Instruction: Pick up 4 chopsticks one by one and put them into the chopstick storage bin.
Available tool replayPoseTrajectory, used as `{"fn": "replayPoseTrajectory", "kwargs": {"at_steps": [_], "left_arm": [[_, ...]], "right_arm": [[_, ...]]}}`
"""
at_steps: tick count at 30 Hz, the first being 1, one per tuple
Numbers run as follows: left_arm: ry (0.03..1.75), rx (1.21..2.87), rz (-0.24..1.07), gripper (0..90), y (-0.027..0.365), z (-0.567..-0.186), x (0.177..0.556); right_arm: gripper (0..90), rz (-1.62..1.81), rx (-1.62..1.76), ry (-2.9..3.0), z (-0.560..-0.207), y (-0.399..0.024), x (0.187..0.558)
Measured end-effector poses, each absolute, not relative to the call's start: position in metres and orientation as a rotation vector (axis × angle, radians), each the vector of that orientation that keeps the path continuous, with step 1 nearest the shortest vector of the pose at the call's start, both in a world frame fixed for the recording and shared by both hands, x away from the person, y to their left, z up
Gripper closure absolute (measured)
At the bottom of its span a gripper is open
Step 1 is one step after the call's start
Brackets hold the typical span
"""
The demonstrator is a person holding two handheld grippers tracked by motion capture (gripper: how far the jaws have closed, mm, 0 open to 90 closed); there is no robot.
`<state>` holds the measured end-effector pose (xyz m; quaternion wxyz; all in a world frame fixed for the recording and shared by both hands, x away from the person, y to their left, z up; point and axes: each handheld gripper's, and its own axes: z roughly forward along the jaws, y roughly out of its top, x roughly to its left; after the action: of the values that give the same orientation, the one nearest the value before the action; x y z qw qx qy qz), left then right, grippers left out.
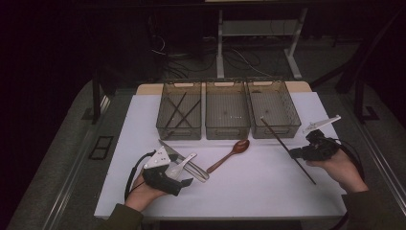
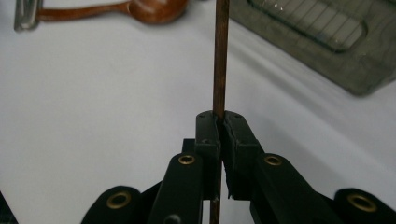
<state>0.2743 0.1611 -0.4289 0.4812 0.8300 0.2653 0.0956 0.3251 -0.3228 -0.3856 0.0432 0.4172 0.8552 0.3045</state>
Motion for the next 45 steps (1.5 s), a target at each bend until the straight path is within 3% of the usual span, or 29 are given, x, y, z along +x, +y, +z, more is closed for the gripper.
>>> {"fn": "replayPoseTrajectory", "kwargs": {"at_steps": [12,45], "left_arm": [[0.642,2.027,0.236,0.0,0.16,-0.429,0.274],[0.641,2.023,0.234,0.0,0.161,-0.428,0.275]], "right_arm": [[84.1,1.086,1.266,2.552,-0.369,-0.307,0.345],[84.1,1.348,1.137,2.457,-0.331,-0.197,0.406]]}}
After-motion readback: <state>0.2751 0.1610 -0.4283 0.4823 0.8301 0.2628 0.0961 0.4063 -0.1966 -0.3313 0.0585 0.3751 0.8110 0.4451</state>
